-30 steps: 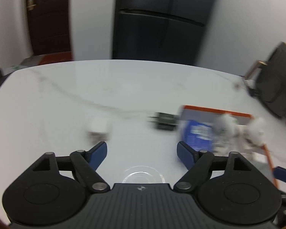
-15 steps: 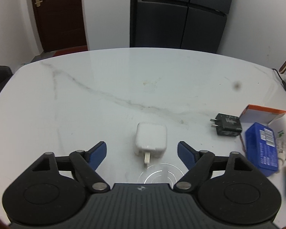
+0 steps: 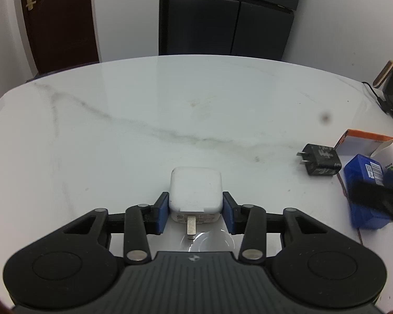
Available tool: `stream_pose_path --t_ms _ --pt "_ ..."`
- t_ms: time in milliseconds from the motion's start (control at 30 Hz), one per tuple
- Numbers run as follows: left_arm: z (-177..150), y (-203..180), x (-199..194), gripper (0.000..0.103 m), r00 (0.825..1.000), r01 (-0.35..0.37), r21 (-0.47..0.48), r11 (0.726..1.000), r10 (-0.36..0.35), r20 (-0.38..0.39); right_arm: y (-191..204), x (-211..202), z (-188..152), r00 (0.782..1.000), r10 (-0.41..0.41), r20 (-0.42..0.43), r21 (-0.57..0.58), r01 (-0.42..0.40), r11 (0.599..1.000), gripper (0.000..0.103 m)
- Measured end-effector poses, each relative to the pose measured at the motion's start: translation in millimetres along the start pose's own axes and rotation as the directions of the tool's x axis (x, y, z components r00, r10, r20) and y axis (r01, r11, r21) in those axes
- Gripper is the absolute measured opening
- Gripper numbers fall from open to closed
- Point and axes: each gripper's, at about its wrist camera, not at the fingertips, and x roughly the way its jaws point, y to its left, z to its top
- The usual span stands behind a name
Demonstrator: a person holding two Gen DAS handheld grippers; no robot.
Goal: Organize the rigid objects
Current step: 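Move the left gripper to the white plug charger and grasp it, then grasp the black charger with the right gripper while the left gripper holds the white charger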
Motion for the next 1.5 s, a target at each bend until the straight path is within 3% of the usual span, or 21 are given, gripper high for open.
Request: stream_pose_path --t_ms 400,567,767,833,933,1033,1167,1400,1467,1500 --pt "-23 41 -27 0.042 1.000 -0.014 -0.071 0.997 0.014 0.003 4 85 25 0.989 -0.139 -0.047 0.035 0.140 0.989 0.091" --pt "-26 40 -29 0.042 1.000 -0.012 -0.089 0.996 0.013 0.004 8 94 27 0.985 -0.166 -0.042 -0.034 0.165 0.986 0.093" --pt "-25 42 -30 0.042 1.000 -0.001 -0.099 0.995 0.002 0.008 10 92 12 0.990 -0.140 0.002 -0.149 0.139 0.979 0.097" --pt "-26 41 -28 0.042 1.000 0.000 -0.106 0.994 0.001 0.010 6 90 12 0.993 -0.113 0.014 -0.136 0.114 0.984 0.097" --pt "-29 42 -28 0.042 1.000 -0.001 -0.111 0.994 0.002 0.008 -5 78 10 1.000 -0.005 0.023 -0.050 0.006 0.999 0.092" --pt "-29 40 -28 0.042 1.000 -0.005 -0.110 0.994 0.006 0.007 3 73 6 0.997 0.071 0.017 -0.097 -0.069 0.993 0.084" --pt "-26 38 -27 0.042 1.000 -0.011 -0.111 0.994 0.012 0.005 15 71 7 0.998 -0.003 0.064 -0.170 0.014 0.985 0.089" --pt "-27 35 -24 0.042 1.000 -0.024 -0.112 0.993 0.026 0.012 17 94 7 1.000 0.012 -0.004 -0.159 -0.013 0.987 0.091" --pt "-28 34 -24 0.042 0.999 -0.030 -0.113 0.993 0.031 0.013 17 100 3 1.000 0.002 -0.031 -0.152 -0.007 0.988 0.088" --pt "-28 34 -24 0.042 0.999 -0.031 -0.116 0.993 0.033 0.015 18 98 2 1.000 0.004 -0.018 -0.139 -0.007 0.990 0.074"
